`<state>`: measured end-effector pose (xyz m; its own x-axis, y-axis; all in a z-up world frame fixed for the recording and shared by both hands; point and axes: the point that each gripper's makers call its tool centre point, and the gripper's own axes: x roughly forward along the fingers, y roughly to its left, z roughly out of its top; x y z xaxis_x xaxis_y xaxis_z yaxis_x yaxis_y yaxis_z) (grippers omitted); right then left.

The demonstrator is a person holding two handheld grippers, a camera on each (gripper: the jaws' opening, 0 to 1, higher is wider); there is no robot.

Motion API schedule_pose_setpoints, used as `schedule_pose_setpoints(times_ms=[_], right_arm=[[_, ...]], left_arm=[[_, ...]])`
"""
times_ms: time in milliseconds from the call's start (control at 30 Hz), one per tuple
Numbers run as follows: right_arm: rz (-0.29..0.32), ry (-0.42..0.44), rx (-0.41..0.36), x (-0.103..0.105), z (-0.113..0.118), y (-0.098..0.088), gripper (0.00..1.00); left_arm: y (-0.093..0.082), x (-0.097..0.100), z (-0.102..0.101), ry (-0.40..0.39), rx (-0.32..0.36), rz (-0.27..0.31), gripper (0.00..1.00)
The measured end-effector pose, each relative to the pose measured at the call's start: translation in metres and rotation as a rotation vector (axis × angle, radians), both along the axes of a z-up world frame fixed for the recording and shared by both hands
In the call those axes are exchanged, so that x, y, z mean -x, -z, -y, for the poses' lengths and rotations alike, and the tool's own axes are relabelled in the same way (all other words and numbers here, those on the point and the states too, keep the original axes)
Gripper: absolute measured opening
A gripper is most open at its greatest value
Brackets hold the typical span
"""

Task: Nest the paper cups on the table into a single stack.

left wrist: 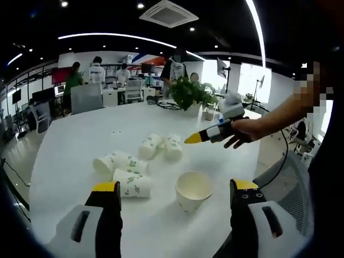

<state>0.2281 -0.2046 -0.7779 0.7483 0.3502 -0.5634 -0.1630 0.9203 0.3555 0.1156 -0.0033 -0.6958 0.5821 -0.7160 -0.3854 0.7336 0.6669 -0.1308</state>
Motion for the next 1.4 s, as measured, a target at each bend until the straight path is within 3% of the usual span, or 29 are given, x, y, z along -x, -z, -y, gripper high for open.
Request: schedule_pose_setpoints(times_ms=[300, 500, 900, 1033, 1133, 1400], right_arm=[[-0.044, 0.034, 0.022, -0.026, 0.002, 0.011, 0.63], [-0.067, 0.028, 0.051, -0.037, -0.004, 0.018, 0.62], [-0.135, 0.111, 0.083, -0.059, 0.006, 0.032, 0.60], [-0.145, 0.141, 0.083, -0.067, 0.011, 0.035, 0.57], [-0.161, 0.191, 0.038, -0.065, 0.011, 0.035, 0.55], [-0.176, 0.176, 0.049, -0.057, 0.004, 0.038, 0.49]], left_arm=[[-0.001, 0.002, -0.001, -0.045, 0.048, -0.016, 0.94], [0.002, 0.003, -0.003, -0.061, 0.043, -0.022, 0.99], [0.004, 0.007, -0.004, -0.088, 0.067, -0.046, 0.98], [0.001, 0.007, -0.005, -0.111, 0.106, -0.060, 0.95], [0.000, 0.005, -0.008, -0.130, 0.122, -0.062, 0.94], [0.002, 0.005, -0.013, -0.138, 0.107, -0.058, 0.91]])
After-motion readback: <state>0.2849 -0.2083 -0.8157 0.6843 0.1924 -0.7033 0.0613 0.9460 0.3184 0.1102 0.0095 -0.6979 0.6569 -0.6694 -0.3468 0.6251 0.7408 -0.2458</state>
